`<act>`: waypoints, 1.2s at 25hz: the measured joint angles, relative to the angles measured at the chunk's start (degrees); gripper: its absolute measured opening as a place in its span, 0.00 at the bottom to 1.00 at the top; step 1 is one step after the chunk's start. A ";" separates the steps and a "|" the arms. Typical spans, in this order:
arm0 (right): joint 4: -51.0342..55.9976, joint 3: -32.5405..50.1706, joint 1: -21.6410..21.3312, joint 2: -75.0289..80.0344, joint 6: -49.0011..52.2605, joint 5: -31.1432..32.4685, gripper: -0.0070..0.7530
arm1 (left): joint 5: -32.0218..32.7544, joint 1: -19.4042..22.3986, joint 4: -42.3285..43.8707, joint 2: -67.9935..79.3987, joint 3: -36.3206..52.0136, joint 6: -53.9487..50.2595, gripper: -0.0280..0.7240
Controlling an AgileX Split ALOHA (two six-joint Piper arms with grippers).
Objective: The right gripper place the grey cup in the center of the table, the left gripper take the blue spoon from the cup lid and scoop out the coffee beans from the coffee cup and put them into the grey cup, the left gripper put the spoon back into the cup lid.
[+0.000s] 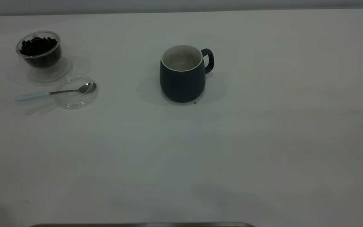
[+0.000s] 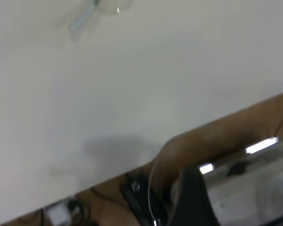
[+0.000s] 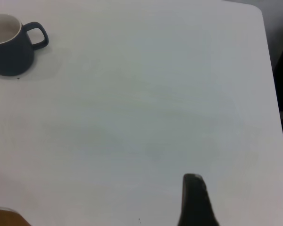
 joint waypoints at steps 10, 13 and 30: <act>0.00 0.00 0.00 0.00 0.00 0.00 0.62 | 0.00 0.00 0.97 -18.34 0.21 -1.04 0.82; 0.00 0.00 0.00 0.00 0.00 0.00 0.62 | -0.12 0.00 0.72 -22.36 3.81 -2.40 0.82; 0.00 0.00 0.00 0.00 0.00 -0.05 0.62 | -2.87 7.52 3.88 -42.93 21.31 -5.02 0.82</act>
